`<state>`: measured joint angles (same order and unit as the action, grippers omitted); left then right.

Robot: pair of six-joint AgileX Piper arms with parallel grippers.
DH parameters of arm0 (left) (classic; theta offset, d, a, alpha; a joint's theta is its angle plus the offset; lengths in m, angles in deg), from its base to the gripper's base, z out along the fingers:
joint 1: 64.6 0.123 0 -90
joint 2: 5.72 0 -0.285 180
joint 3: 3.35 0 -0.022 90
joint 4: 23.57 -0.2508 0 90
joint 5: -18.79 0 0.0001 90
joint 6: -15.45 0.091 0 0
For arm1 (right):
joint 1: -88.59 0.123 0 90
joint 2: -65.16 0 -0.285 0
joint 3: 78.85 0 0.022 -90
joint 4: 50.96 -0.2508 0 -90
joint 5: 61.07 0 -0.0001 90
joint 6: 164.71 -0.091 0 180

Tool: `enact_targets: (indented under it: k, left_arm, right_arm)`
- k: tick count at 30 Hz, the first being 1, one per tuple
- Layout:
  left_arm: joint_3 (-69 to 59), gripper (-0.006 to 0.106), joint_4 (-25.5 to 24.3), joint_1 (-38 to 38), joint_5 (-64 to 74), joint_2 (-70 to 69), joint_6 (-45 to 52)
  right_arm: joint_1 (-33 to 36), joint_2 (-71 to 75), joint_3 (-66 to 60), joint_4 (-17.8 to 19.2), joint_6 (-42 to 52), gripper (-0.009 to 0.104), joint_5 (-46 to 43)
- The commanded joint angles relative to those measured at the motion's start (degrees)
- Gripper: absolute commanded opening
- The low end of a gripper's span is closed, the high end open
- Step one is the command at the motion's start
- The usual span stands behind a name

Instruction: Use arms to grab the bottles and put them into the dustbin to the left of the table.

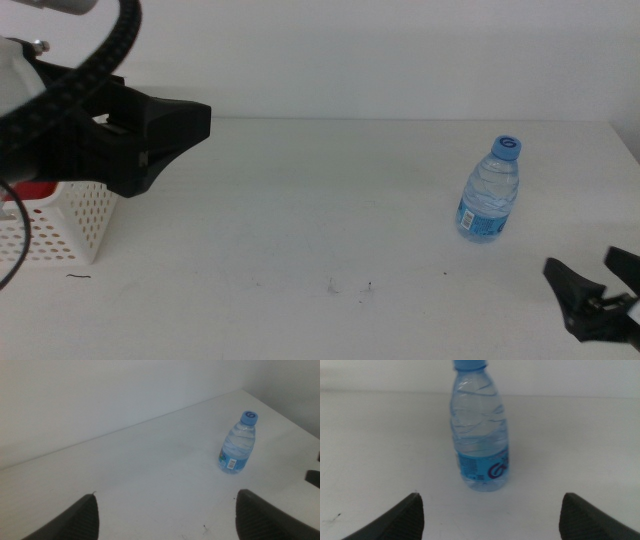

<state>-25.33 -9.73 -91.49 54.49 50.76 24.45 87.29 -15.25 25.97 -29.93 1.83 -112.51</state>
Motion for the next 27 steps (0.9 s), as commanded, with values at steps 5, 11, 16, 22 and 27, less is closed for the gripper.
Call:
enact_targets:
  k: [5,11,16,22,27]
  left_arm:
    - [0.37,0.094,-0.2,0.03,-0.75,0.11,0.01]
    - [0.37,0.094,-0.2,0.03,-0.75,0.11,0.01]
    - [0.37,0.094,-0.2,0.03,-0.75,0.11,0.01]
    - [0.37,0.094,-0.2,0.03,-0.75,0.11,0.01]
    - [0.37,0.094,-0.2,0.03,-0.75,0.11,0.01]
  right_arm:
    - [-0.41,-9.13,6.59,3.51,0.41,0.093,-1.82]
    - [-0.41,-17.02,11.51,8.06,0.65,0.093,-6.07]
    - [-0.41,-22.19,16.25,8.02,1.03,0.093,-6.58]
    - [-0.41,-26.25,21.84,8.9,0.9,0.093,-6.8]
    - [-0.41,-29.1,25.7,11.15,0.79,0.093,-6.7]
